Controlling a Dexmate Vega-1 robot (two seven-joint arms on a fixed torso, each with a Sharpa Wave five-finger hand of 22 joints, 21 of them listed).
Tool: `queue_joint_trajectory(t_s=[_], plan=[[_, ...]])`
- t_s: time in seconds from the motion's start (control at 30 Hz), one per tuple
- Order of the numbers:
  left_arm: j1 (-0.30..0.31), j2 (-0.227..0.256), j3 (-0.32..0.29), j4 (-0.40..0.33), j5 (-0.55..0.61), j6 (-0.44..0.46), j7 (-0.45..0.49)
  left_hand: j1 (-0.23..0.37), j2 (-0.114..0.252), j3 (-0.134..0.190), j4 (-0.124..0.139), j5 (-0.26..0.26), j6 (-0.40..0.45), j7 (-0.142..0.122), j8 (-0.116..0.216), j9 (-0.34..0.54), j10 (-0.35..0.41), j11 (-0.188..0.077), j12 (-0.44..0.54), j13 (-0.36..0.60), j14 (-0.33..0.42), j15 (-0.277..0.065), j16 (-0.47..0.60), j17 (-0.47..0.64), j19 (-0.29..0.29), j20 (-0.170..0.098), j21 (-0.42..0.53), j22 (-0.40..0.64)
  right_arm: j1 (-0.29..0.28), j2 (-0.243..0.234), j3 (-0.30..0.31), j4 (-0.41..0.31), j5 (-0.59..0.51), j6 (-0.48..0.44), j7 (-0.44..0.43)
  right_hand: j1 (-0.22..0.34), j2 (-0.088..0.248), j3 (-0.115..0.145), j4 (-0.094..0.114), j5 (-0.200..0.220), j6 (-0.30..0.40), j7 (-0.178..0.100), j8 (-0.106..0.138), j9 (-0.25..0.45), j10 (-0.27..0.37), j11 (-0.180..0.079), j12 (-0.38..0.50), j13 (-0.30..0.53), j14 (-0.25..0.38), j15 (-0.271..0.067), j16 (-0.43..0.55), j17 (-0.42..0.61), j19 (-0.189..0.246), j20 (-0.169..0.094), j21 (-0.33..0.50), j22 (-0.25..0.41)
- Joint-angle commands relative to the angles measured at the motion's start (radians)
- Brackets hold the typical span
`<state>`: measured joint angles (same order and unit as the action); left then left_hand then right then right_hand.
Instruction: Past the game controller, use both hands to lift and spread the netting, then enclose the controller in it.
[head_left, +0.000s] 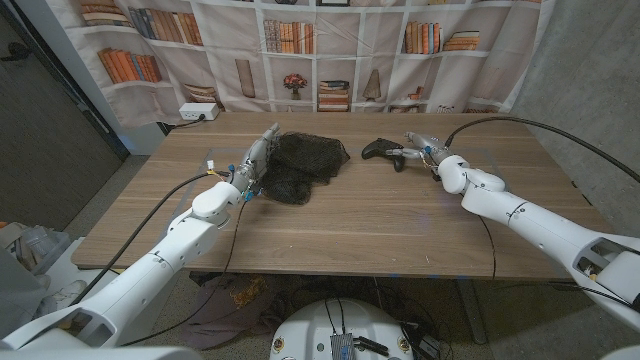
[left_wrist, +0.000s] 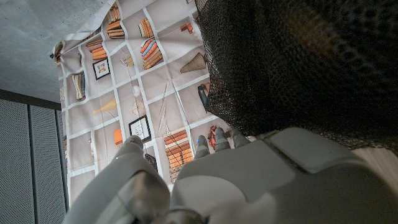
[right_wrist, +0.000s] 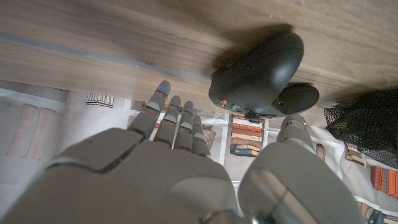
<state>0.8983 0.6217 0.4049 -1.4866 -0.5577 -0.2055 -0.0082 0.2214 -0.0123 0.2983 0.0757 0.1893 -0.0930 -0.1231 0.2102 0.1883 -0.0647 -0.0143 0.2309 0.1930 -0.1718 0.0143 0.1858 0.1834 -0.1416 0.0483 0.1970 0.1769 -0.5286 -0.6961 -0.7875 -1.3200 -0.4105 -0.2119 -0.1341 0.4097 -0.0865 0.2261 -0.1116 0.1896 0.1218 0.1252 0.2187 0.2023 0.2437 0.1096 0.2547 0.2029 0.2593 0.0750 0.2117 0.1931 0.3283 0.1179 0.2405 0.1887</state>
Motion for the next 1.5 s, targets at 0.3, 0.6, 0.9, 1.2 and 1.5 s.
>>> queue_joint_trajectory(t_s=[0.3, 0.6, 0.9, 1.2, 1.5], plan=[[0.018, 0.005, -0.003, -0.019, -0.005, -0.002, 0.003, 0.007, 0.004, 0.008, -0.004, -0.002, 0.004, -0.003, -0.003, 0.003, 0.003, -0.002, -0.005, 0.002, -0.05, 0.003, 0.002, 0.003, -0.003, -0.003, 0.003, 0.003, 0.022, 0.007, -0.06, -0.001, -0.084, -0.059, 0.005, -0.019, 0.006, -0.008, 0.007, 0.007, 0.011, 0.033, 0.006, 0.006, 0.027, -0.008, 0.014, 0.013, 0.025, -0.014, 0.01, 0.012, 0.041, 0.027, 0.013, 0.01], [0.022, 0.008, -0.004, -0.026, -0.007, -0.003, 0.0, 0.01, 0.005, 0.008, -0.006, -0.003, 0.007, -0.003, -0.003, 0.003, 0.011, -0.004, -0.003, 0.002, -0.051, 0.003, 0.002, 0.003, -0.003, -0.002, 0.003, 0.003, 0.028, 0.016, -0.069, 0.008, -0.099, -0.088, 0.001, -0.018, 0.032, -0.004, 0.009, 0.008, 0.054, 0.047, 0.02, 0.006, 0.063, -0.013, 0.031, 0.018, 0.11, -0.08, 0.052, 0.045, 0.091, 0.023, 0.037, 0.023], [0.028, 0.009, -0.003, -0.028, -0.013, -0.002, -0.006, 0.014, 0.006, 0.007, -0.01, -0.005, 0.011, -0.004, -0.004, 0.003, 0.016, -0.005, -0.004, 0.002, -0.047, 0.001, 0.004, 0.003, 0.001, -0.002, 0.005, 0.003, 0.046, 0.022, -0.094, 0.016, -0.129, -0.112, 0.021, -0.014, 0.032, -0.005, 0.005, 0.008, 0.075, 0.057, 0.026, 0.006, 0.078, 0.006, 0.036, 0.017, 0.119, -0.073, 0.058, 0.057, 0.104, 0.005, 0.045, 0.027], [0.03, 0.007, -0.005, -0.025, -0.018, -0.004, -0.006, 0.016, 0.007, 0.006, -0.011, -0.006, 0.008, -0.003, -0.007, 0.004, 0.019, -0.009, -0.003, 0.002, -0.05, 0.003, 0.003, 0.004, -0.003, -0.002, 0.003, 0.003, 0.054, 0.026, -0.113, 0.02, -0.147, -0.12, 0.036, -0.009, 0.03, -0.009, -0.001, 0.007, 0.138, 0.063, 0.045, 0.007, 0.14, 0.015, 0.054, 0.01, 0.179, -0.074, 0.081, 0.074, 0.131, -0.019, 0.062, 0.034], [0.03, 0.006, -0.004, -0.022, -0.02, -0.004, -0.009, 0.016, 0.008, 0.006, -0.011, -0.006, 0.007, -0.004, -0.007, 0.004, 0.022, -0.004, -0.003, 0.003, -0.05, 0.002, 0.003, 0.004, -0.003, -0.002, 0.003, 0.003, 0.062, 0.029, -0.123, 0.023, -0.163, -0.135, 0.045, -0.005, 0.034, -0.008, -0.003, 0.007, 0.143, 0.062, 0.043, 0.007, 0.159, -0.002, 0.059, 0.008, 0.193, -0.081, 0.086, 0.079, 0.134, -0.023, 0.065, 0.036]])
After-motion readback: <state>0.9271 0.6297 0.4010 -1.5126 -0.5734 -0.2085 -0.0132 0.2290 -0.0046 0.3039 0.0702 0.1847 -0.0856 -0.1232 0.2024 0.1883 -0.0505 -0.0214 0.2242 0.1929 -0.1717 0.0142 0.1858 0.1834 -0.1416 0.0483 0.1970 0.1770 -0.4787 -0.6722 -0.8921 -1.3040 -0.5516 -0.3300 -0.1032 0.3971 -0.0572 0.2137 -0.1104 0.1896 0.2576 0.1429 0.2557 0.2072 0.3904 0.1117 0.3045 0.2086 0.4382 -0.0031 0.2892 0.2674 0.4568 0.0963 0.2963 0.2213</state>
